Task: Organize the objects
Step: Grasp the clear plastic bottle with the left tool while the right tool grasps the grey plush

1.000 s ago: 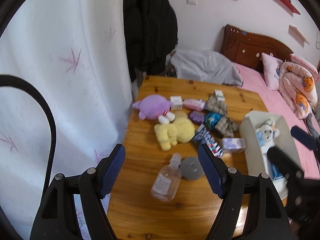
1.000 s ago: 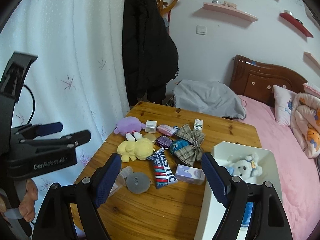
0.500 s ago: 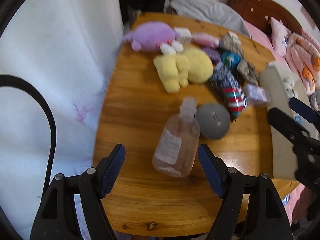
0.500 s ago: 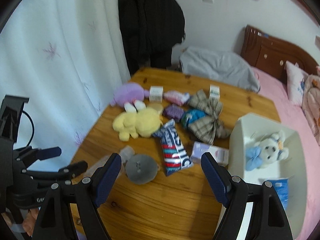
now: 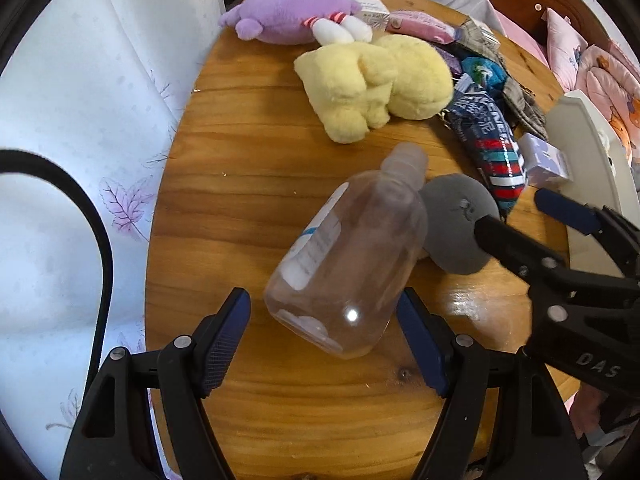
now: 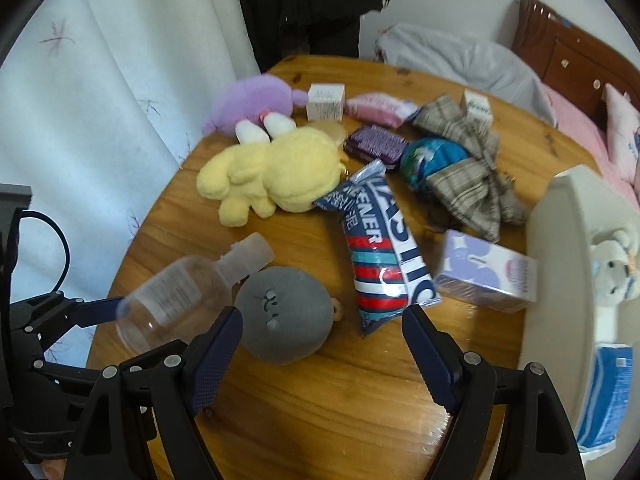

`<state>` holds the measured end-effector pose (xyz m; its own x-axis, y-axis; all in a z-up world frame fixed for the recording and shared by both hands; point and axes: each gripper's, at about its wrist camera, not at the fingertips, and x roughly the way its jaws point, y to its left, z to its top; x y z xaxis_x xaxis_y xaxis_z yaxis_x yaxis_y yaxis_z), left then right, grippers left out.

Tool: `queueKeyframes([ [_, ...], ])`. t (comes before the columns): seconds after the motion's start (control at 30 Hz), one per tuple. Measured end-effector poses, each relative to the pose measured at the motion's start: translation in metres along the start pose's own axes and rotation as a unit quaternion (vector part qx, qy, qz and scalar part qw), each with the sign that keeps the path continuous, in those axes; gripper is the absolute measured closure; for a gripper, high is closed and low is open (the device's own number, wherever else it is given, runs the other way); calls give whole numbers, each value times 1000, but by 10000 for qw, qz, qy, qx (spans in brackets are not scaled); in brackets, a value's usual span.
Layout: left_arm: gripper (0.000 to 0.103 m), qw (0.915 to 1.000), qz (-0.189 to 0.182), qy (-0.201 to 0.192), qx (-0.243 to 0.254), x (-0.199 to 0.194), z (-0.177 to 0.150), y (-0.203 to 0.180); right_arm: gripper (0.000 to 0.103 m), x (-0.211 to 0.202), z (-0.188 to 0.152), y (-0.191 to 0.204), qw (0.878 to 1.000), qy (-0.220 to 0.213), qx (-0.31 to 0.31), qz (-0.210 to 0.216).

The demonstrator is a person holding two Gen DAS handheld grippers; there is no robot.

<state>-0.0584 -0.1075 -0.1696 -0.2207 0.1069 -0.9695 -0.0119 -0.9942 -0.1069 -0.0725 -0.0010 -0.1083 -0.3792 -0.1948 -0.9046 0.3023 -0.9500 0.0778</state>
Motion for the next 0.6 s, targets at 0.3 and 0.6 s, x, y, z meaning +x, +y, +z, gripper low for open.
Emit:
queueKeyframes([
  [0.3,25,9978,54,-232,618,-7,5,-7,27,30,5,-5,9984,412,161,358],
  [0.6,30,9853,438,-445,1590,-6,14,-17,31,45,10,-6,9927,833,174,860],
])
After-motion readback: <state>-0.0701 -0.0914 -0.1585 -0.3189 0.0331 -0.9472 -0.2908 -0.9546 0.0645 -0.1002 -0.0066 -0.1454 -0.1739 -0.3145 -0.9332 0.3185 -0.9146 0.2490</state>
